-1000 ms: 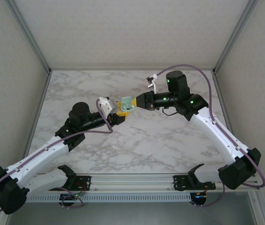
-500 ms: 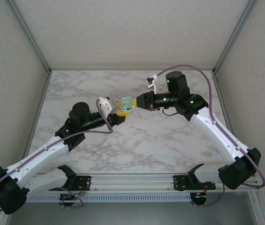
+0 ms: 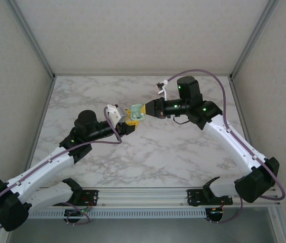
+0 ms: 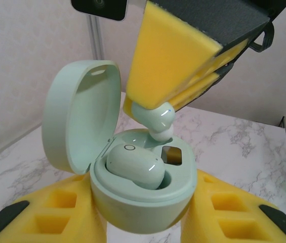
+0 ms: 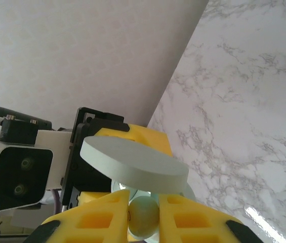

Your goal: Insert the wireless bluetooth earbuds into the charging case

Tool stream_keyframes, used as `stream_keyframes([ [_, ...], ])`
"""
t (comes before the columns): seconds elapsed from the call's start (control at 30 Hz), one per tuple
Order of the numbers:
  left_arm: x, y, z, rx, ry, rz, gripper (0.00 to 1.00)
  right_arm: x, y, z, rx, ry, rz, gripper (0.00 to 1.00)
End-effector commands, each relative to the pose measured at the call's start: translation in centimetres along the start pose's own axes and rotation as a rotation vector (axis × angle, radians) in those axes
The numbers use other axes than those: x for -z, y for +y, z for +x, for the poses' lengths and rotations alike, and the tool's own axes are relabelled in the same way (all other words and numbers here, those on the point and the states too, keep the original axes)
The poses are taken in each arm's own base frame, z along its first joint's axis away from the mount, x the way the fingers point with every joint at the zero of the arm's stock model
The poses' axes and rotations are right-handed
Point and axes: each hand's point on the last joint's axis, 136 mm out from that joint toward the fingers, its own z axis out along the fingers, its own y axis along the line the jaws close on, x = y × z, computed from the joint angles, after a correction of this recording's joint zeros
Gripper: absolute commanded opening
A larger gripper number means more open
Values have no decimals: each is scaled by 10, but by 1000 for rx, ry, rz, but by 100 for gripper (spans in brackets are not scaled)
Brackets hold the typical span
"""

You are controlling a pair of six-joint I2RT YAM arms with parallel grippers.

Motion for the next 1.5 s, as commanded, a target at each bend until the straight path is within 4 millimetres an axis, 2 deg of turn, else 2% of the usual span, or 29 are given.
stream_keyframes([
  [0.0, -1, -8, -19, -24, -45, 37, 14, -3, 12, -10, 30, -20, -24, 19],
  [0.17, -1, -7, -22, -24, -52, 34, 14, -4, 3, -4, 22, 3, 7, 19],
  [0.43, -1, -7, -24, -17, -61, 37, 14, 0, -5, 2, 29, 15, 68, 28],
  [0.8, -1, -7, -23, -15, -57, 37, 14, 1, -3, -1, 29, 0, 69, 32],
  [1.03, -1, -7, -21, -13, -52, 37, 14, 6, 6, -3, 45, -24, 52, 35],
  [1.2, -1, -7, -20, -12, -48, 35, 14, 8, 13, -3, 50, -24, 27, 31],
  [1.47, -2, -7, -22, -12, -51, 38, 14, 3, 7, -2, 33, -13, 29, 28],
])
